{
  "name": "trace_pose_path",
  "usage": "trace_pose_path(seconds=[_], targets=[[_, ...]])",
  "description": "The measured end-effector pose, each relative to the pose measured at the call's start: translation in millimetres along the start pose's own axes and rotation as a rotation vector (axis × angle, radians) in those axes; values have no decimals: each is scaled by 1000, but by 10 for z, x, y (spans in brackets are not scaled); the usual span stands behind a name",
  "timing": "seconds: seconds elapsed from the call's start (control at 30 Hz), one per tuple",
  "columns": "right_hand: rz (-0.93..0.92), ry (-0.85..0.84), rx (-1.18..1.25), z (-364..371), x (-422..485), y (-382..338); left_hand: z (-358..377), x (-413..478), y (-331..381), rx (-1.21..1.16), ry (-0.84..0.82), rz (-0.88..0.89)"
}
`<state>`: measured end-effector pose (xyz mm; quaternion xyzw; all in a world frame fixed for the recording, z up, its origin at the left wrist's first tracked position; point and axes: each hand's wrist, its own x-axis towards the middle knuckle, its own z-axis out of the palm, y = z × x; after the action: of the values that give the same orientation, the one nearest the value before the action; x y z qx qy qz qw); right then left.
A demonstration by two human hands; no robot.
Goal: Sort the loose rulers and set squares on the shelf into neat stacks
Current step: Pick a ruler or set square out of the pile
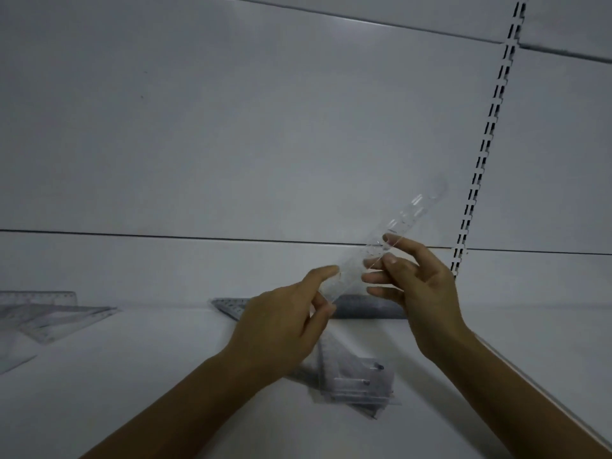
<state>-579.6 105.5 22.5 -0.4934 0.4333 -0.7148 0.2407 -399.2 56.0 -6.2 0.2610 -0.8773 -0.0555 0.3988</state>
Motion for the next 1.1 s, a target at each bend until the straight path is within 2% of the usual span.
trace_pose_path(seconds=[0.1, 0.23, 0.33, 0.5, 0.6, 0.67, 0.73, 0.77, 0.83, 0.9, 0.97, 1.0, 1.03, 1.1], targets=[[-151, 143, -68, -93, 70, 9, 4, 5, -110, -9, 55, -54], [-60, 10, -185, 74, -43, 164, 118, 57, -68, -79, -6, -145], [-126, -71, -316, 255, -79, 258, 190, 112, -46, -128, -25, -188], [-153, -109, -215, 147, -39, 153, 150, 110, -126, -158, -53, -234], [-163, -143, -71, 184, -73, 55, 126, 121, -110, -20, -84, -255], [-208, -69, -50, 206, -42, 33, 113, 138, -93, 24, -30, -232], [-262, 98, -79, 138, 46, 44, 110, 136, -87, -7, 7, -236], [-337, 194, -175, 45, 108, 77, 116, 126, -97, 3, 3, -240], [-578, 280, -653, -214, 230, 185, 134, 94, -140, 81, -35, -235], [-721, 153, -1188, -422, 318, 362, 142, 65, -189, 125, -62, -226], [-573, -136, -1496, -453, 322, 523, 133, 44, -225, 129, -75, -240], [-472, -267, -1563, -422, 299, 584, 125, 39, -241, 131, -81, -256], [-390, -348, -1579, -393, 285, 621, 119, 34, -252, 130, -93, -272], [-308, -366, -1524, -346, 282, 609, 104, 29, -259, 120, -124, -295]])
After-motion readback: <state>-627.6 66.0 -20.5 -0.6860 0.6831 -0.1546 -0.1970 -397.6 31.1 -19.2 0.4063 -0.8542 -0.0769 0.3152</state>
